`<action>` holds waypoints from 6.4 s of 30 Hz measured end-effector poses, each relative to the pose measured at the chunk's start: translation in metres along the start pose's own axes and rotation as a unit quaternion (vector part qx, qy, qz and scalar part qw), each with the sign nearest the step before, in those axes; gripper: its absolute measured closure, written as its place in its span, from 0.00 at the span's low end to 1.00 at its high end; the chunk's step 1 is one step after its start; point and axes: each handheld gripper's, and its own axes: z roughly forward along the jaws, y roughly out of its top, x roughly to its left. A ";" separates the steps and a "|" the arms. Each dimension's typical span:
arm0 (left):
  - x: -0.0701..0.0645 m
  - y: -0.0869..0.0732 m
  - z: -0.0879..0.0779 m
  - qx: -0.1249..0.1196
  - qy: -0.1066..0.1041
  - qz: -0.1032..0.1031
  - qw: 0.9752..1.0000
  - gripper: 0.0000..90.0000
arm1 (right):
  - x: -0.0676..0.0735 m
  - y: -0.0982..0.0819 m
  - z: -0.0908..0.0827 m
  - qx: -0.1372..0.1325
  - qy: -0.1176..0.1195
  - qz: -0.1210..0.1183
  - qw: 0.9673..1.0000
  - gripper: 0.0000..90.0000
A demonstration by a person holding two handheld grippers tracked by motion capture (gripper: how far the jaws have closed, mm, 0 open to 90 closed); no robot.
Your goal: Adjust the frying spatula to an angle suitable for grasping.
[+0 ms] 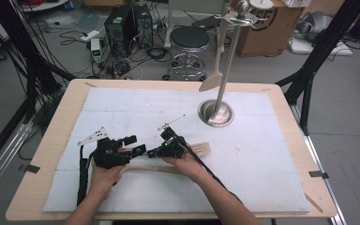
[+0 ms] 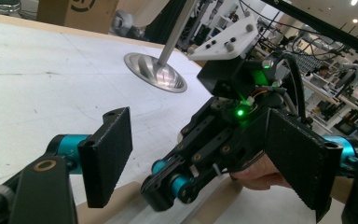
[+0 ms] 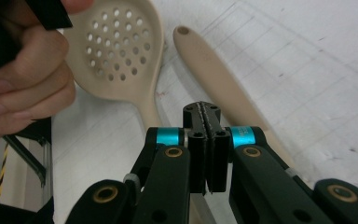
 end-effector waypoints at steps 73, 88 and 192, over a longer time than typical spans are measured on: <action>-0.003 -0.003 0.002 0.008 0.001 0.003 1.000 0.27 | -0.091 -0.024 -0.090 -0.031 -0.180 0.199 0.963 1.00; -0.004 -0.004 0.006 0.011 0.000 0.004 1.000 0.27 | -0.112 -0.004 -0.124 -0.055 -0.194 0.210 0.957 1.00; -0.006 -0.007 0.015 0.025 -0.006 0.005 1.000 0.27 | -0.088 -0.023 -0.119 -0.039 -0.164 0.180 0.969 0.70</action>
